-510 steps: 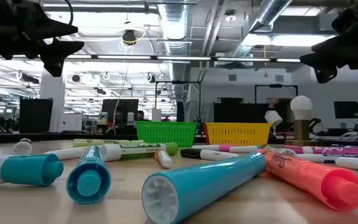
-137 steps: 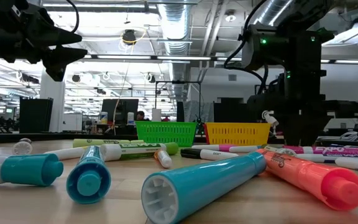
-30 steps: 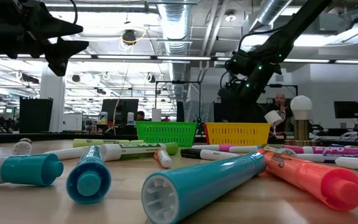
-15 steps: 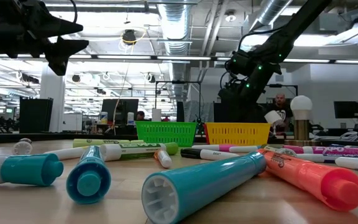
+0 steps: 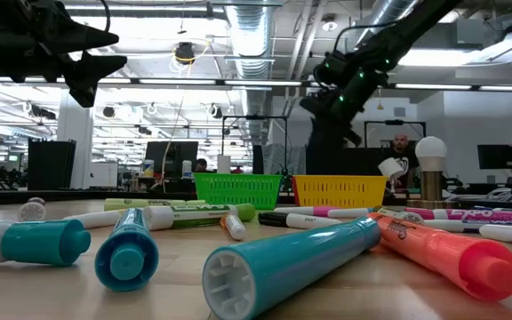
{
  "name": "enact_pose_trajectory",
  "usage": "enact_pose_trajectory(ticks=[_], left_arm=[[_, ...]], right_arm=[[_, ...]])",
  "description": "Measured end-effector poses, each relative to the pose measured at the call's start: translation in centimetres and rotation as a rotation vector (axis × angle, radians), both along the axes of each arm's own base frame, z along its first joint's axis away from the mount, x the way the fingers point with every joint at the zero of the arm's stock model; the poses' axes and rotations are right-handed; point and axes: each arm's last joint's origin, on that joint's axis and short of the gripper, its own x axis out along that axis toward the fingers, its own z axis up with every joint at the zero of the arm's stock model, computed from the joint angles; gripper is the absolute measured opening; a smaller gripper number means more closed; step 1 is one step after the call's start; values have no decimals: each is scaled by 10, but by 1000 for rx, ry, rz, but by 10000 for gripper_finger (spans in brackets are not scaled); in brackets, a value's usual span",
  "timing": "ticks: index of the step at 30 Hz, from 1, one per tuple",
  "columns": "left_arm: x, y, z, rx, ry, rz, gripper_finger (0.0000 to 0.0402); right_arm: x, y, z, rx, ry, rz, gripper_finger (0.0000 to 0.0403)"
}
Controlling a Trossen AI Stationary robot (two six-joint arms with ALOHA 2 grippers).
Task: Pick & Place Markers
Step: Put the blue highlighter into the red bin
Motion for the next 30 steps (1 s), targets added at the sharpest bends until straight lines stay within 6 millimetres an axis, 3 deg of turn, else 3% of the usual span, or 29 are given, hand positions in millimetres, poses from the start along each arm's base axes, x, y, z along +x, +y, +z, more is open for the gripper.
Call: enact_pose_trajectory(ticks=[7,15,23,30], left_arm=[[0,0,0,0,-2,-1,177],[0,0,0,0,-3,0,177],[0,0,0,0,-4,0,177],[0,0,1,-1,-7,0,177]], right_arm=[[13,36,34,-66,-90,204,90],[10,99,62,-77,-54,410,90],[13,162,52,53,108,576,90],[14,196,41,49,257,621,90]])
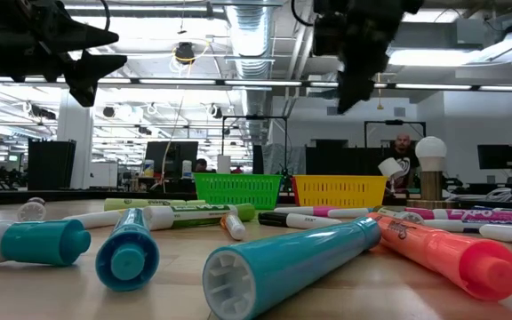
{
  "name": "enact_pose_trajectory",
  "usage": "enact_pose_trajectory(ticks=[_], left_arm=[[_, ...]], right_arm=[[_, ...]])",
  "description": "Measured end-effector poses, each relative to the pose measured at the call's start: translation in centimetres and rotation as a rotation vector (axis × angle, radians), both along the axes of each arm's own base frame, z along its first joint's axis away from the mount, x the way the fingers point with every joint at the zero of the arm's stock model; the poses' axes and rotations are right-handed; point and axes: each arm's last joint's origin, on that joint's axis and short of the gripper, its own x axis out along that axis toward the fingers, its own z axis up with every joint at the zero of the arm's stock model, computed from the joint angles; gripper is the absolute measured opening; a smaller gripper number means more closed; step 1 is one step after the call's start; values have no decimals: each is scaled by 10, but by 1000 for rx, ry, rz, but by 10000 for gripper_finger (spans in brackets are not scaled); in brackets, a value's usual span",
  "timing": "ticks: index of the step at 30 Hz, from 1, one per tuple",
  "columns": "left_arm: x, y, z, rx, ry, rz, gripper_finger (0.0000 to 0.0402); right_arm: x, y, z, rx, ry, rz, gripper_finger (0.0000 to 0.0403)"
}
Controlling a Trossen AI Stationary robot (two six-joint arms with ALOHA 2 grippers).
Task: Pick & Place Markers
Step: Put the blue highlighter into the red bin
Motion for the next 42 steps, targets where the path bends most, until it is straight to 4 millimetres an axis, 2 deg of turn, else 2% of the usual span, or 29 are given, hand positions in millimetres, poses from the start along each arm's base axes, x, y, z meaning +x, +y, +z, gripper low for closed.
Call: enact_pose_trajectory(ticks=[12,17,26,32,39,42], left_arm=[[0,0,0,0,-2,0,177],[0,0,0,0,-3,0,177],[0,0,1,-1,-9,0,177],[0,0,2,-2,-16,-1,177],[1,0,1,0,-7,-1,177],[2,0,0,0,-2,0,177]], right_arm=[[3,27,0,30,13,-1,90],[3,37,-1,-34,16,5,91],[3,44,-1,-87,18,-2,133],[10,44,-18,-82,86,-14,166],[27,53,-56,-68,205,-8,178],[29,56,-72,-82,283,34,176]])
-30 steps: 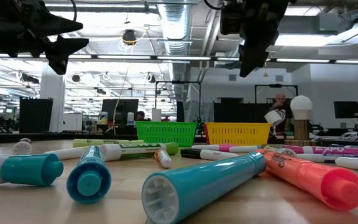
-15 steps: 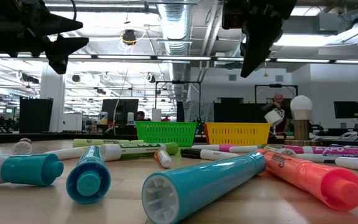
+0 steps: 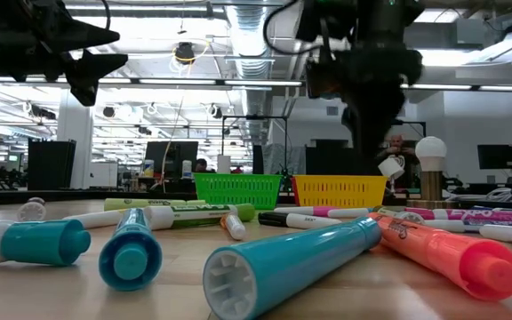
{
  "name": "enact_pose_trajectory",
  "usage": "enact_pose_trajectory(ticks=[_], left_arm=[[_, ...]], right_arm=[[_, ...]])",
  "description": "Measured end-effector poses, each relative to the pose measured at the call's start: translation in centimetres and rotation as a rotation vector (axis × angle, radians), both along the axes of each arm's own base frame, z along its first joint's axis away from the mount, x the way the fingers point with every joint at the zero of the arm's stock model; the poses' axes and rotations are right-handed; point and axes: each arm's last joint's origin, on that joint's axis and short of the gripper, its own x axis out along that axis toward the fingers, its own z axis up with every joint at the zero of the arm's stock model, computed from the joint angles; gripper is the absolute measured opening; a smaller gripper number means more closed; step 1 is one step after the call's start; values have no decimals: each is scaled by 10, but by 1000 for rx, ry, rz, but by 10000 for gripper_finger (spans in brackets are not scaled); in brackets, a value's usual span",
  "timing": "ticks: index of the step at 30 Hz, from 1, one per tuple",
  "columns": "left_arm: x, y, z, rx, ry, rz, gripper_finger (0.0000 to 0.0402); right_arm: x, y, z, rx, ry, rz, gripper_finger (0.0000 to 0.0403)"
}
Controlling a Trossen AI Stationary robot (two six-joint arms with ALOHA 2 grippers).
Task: Pick & Place Markers
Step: Put the blue highlighter into the red bin
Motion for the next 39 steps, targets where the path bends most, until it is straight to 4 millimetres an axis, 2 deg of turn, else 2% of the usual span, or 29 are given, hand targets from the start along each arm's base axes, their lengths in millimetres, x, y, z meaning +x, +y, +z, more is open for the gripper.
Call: enact_pose_trajectory(ticks=[6,26,33,39], left_arm=[[0,0,0,0,1,-1,177],[0,0,1,-1,-10,-1,177],[0,0,1,-1,-12,0,177],[0,0,1,-1,-13,-1,177]], right_arm=[[4,3,-21,-13,80,31,171],[14,-25,-36,-53,59,6,171],[16,-24,-43,-56,63,34,173],[7,-25,-56,-57,81,29,168]])
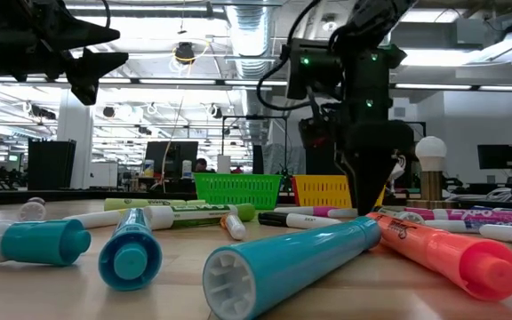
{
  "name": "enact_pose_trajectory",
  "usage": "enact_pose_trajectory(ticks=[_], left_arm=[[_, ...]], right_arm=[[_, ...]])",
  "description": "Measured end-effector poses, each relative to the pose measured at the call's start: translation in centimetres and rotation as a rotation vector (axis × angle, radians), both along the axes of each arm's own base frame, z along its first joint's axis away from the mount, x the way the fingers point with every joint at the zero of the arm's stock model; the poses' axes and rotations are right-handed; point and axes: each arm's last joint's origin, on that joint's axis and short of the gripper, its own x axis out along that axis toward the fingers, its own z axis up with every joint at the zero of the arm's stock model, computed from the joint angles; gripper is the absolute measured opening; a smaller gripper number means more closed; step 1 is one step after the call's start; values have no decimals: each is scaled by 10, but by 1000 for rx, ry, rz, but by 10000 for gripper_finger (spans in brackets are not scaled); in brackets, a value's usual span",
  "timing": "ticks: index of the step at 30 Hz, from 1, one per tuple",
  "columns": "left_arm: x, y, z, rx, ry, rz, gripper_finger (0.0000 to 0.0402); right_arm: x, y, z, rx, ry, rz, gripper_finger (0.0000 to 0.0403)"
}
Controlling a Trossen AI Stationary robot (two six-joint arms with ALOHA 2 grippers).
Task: Pick & Place Markers
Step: Put the blue highlighter into the red bin
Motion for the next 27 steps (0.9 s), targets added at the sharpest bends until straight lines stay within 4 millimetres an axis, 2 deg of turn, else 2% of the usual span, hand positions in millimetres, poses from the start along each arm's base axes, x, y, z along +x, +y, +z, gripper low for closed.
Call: enact_pose_trajectory(ticks=[13,27], left_arm=[[0,0,1,-1,-7,0,177],[0,0,1,-1,-7,0,177]], right_arm=[[-2,-1,-4,-23,-21,-2,157],[-3,-5,-5,-26,-7,-15,63]])
